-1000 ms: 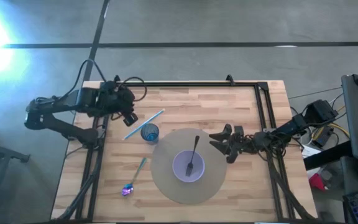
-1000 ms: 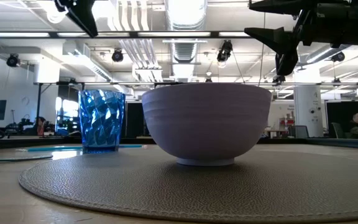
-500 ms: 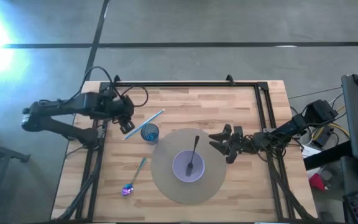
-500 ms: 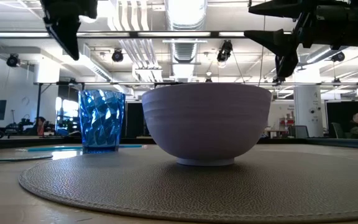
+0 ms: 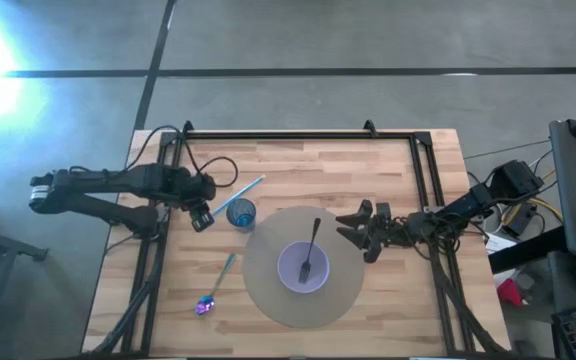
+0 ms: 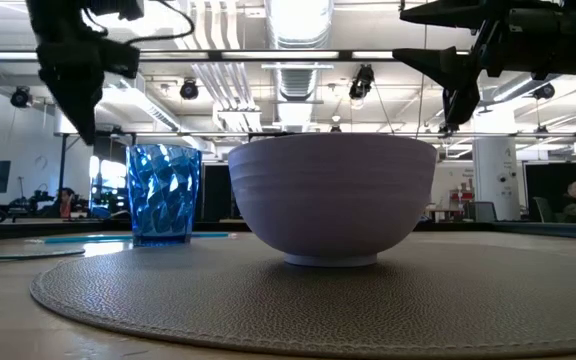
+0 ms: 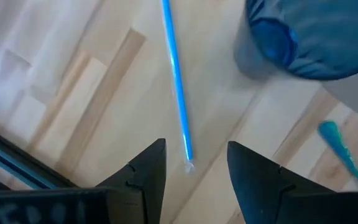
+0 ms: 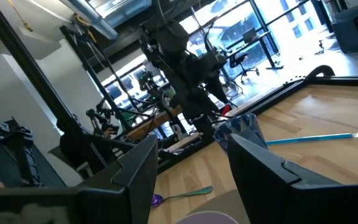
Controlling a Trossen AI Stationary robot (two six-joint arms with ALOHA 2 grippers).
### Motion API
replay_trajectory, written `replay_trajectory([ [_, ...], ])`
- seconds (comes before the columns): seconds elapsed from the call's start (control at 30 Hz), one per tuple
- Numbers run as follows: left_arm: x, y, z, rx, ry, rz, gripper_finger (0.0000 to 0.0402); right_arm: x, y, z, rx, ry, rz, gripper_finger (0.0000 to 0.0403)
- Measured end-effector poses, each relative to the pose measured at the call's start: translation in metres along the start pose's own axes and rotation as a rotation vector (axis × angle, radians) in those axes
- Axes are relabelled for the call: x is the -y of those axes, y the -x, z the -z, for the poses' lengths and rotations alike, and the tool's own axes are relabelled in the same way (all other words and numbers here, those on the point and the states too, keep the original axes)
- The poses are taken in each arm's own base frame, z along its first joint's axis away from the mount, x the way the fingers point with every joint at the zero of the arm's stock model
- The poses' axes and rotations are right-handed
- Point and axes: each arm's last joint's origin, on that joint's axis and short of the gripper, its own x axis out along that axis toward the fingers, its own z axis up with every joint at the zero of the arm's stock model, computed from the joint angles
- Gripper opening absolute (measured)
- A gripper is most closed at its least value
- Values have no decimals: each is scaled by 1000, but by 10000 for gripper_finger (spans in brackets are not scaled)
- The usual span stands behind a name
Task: Pick & Place Utensil
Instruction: Put the blue straw into the blue cup
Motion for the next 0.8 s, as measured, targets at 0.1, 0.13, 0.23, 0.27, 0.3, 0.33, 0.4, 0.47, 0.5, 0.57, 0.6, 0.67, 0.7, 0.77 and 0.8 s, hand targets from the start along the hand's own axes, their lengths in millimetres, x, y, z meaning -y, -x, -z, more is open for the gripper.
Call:
replay_trajectory([
  [0.1,1,-9,4,-28,10,11,163,0,0,0,0,0,0,189],
  [0.13,1,-12,5,-33,11,15,163,0,0,0,0,0,0,189],
  [0.23,2,-20,9,-45,14,34,163,0,0,0,0,0,0,189],
  [0.27,2,-23,10,-46,17,37,163,0,0,0,0,0,0,189],
  [0.3,3,-26,11,-50,19,43,163,0,0,0,0,0,0,189],
  [0.33,3,-29,12,-54,22,53,163,0,0,0,0,0,0,189],
  [0.4,4,-36,14,-57,28,78,163,0,0,0,0,0,0,189],
  [0.47,5,-43,17,-70,33,98,163,0,0,0,0,-1,0,189],
  [0.5,5,-46,19,-78,33,102,163,0,0,0,0,-1,0,189],
  [0.57,5,-50,22,-89,35,102,163,0,0,0,0,-1,0,189],
  [0.6,5,-53,24,-96,35,99,163,0,0,0,0,-1,0,189],
  [0.67,4,-57,27,-112,39,93,163,0,0,0,0,-1,0,189],
  [0.7,4,-58,29,-118,43,90,163,0,0,0,0,-2,0,189],
  [0.77,4,-61,30,-123,57,87,163,0,0,0,0,-1,0,189],
  [0.8,4,-62,31,-120,62,88,163,0,0,0,0,-1,0,189],
])
